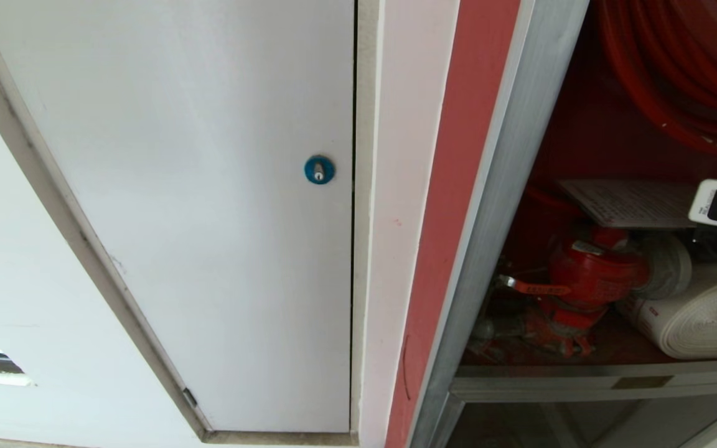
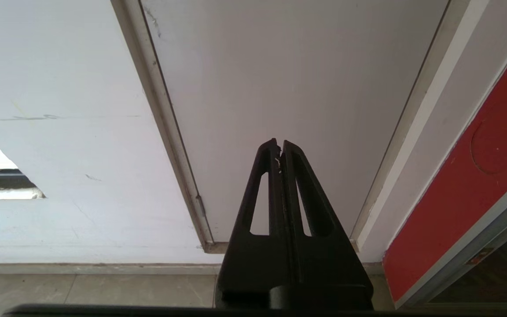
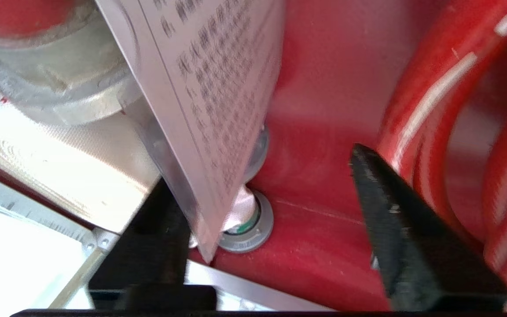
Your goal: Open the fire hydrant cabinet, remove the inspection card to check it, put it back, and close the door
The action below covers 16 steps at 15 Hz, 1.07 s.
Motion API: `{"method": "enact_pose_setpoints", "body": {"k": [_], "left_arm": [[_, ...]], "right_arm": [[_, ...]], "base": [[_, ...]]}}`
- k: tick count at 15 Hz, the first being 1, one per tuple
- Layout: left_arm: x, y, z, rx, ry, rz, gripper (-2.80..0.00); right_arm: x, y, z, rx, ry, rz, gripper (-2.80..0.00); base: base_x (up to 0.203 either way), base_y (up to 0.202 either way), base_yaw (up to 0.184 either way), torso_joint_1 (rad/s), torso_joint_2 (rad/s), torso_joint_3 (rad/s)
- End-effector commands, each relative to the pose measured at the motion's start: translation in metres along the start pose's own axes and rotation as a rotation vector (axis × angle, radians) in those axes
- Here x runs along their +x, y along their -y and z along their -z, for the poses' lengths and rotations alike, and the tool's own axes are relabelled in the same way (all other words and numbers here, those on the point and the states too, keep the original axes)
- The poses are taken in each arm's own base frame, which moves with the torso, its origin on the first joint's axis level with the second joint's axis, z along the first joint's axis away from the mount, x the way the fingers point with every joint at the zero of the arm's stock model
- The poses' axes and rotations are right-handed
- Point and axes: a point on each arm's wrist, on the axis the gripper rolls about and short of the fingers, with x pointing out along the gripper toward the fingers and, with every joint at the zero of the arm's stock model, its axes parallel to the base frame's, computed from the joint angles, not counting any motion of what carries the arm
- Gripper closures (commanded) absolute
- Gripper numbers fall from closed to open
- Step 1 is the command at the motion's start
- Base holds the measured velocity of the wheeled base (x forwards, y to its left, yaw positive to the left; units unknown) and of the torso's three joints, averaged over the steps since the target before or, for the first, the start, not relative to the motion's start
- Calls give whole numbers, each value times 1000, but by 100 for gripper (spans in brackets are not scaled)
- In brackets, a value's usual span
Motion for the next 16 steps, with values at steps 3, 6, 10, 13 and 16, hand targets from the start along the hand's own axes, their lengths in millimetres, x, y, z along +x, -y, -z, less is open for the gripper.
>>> {"method": "enact_pose_setpoints", "body": {"k": [3, 6, 10, 13, 16], "left_arm": [[0, 0, 0, 1, 1, 0, 0], [0, 0, 0, 1, 1, 0, 0], [0, 0, 0, 1, -1, 0, 0], [0, 0, 0, 1, -2, 0, 0], [0, 0, 0, 1, -1, 0, 0]], "right_arm": [[-22, -7, 4, -30, 0, 15, -280], [-35, -13, 7, -33, 0, 15, -280], [-69, -17, 12, -36, 2, -1, -280], [-95, -24, 16, -37, 9, -11, -280], [-120, -27, 21, -36, 9, -8, 0]], "base": [[0, 0, 0, 0, 0, 0], [0, 0, 0, 0, 0, 0], [0, 0, 0, 0, 0, 0], [0, 0, 0, 0, 0, 0], [0, 0, 0, 0, 0, 0]]}}
